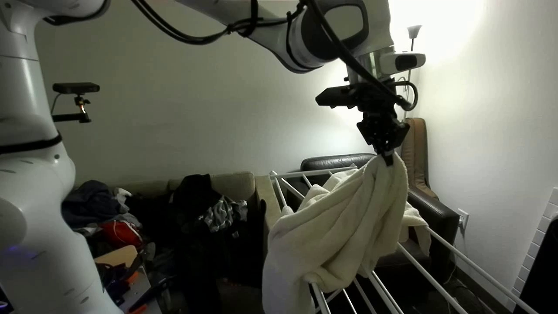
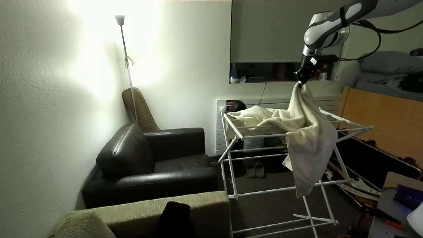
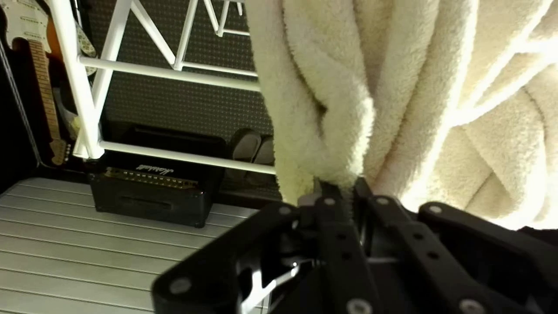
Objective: Take the towel and put it on the couch
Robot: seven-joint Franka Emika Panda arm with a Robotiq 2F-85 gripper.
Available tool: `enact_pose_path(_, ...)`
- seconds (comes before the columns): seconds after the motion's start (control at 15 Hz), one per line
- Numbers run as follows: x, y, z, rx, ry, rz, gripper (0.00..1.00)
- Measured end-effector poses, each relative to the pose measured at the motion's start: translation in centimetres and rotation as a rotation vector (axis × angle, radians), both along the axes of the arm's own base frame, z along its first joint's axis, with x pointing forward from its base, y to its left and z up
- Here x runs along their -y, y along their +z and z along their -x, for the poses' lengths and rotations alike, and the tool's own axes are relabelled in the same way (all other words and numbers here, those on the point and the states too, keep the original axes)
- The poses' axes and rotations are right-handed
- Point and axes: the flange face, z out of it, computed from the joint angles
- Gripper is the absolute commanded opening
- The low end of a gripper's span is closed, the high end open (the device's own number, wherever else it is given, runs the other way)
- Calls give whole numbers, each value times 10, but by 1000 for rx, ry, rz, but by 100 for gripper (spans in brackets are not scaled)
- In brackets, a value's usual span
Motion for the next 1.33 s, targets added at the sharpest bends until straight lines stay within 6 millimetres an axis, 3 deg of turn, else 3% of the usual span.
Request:
enact_pose_path(0.07, -2, -5, 1, -10, 9, -6, 24)
enact_pose_path(0.13, -4, -11, 2, -20, 13, -10, 35)
enact_pose_path(0.47, -6, -43, 9, -88, 51, -30, 65)
enact_pose_path(0.8, -5, -61, 27, -164, 78, -54, 98)
enact_pose_path(1.07, -6, -64, 46, -260, 76, -74, 100)
enact_pose_path(1.33, -13, -51, 59, -311, 74, -69, 100)
